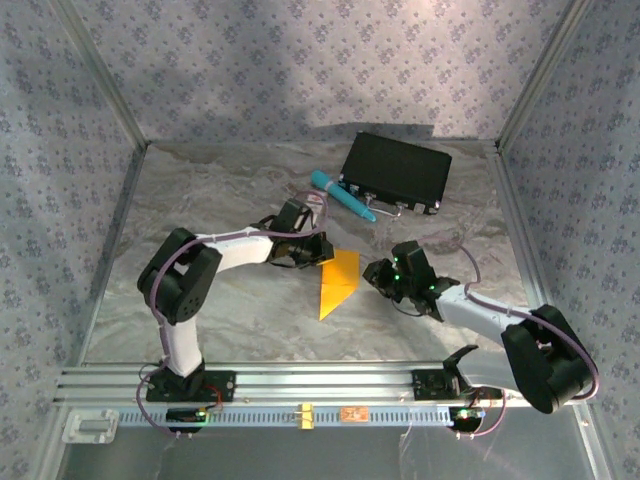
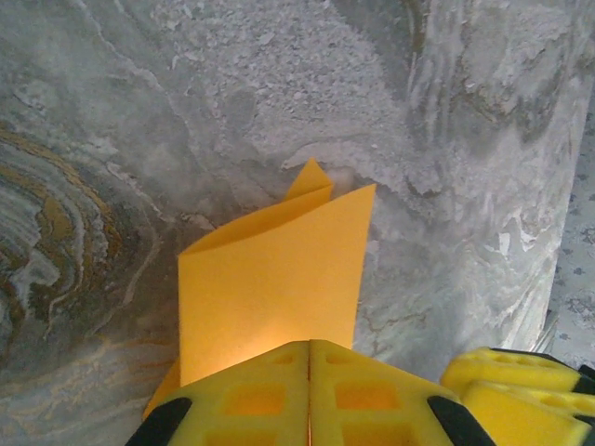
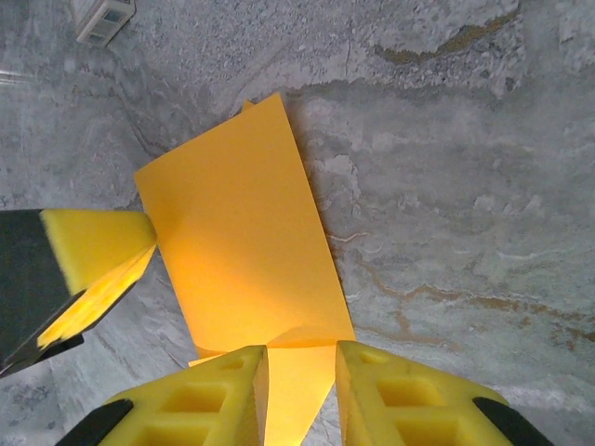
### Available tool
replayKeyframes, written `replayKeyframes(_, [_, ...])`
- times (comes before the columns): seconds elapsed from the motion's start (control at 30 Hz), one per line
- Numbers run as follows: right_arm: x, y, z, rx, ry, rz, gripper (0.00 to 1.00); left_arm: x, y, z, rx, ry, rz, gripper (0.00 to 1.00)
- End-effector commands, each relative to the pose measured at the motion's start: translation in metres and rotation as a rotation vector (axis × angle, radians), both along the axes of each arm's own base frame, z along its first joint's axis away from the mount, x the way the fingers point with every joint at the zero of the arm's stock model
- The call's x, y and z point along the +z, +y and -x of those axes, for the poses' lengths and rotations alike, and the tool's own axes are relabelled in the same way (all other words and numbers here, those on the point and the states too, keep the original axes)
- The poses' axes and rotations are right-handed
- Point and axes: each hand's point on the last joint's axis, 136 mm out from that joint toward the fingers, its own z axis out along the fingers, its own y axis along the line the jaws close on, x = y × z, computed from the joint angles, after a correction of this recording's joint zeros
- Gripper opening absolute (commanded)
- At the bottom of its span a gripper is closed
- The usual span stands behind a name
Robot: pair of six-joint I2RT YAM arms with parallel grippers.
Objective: Fold a paper plane with a square sheet of paper (pick it up from the middle)
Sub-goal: Fold the wing for the fifth time at the center of the table.
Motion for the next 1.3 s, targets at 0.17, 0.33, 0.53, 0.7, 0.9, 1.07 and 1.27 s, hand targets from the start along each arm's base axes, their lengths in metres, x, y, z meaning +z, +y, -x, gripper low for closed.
replayKeyframes(0.17, [0.002,0.004,0.002,0.061,-0.024,0.001,0.29,-0.029,0.001,0.005,-0.031,0.045,-0.029,0.06])
replayKeyframes(0.33, [0.002,0.009,0.001,0.089,-0.032,-0.016,0.30,-0.046,0.008,0.016,-0.034,0.075,-0.037,0.05])
replayKeyframes(0.53, [-0.006,0.016,0.002,0.121,0.001,-0.030,0.32,-0.055,0.014,0.028,-0.033,0.102,-0.004,0.04])
replayKeyframes(0.7, [-0.017,0.018,0.004,0.122,0.053,-0.026,0.34,-0.055,0.017,0.028,-0.025,0.103,0.002,0.04])
replayKeyframes(0.9, [-0.018,0.026,0.002,0.143,0.060,-0.058,0.35,-0.054,0.016,0.027,-0.022,0.102,0.003,0.04])
replayKeyframes(1.07, [-0.021,0.028,0.003,0.143,0.074,-0.065,0.35,-0.053,0.017,0.027,-0.020,0.099,0.002,0.04])
replayKeyframes(1.27, [-0.018,0.033,0.000,0.158,0.062,-0.092,0.35,-0.053,0.017,0.027,-0.020,0.099,0.002,0.04])
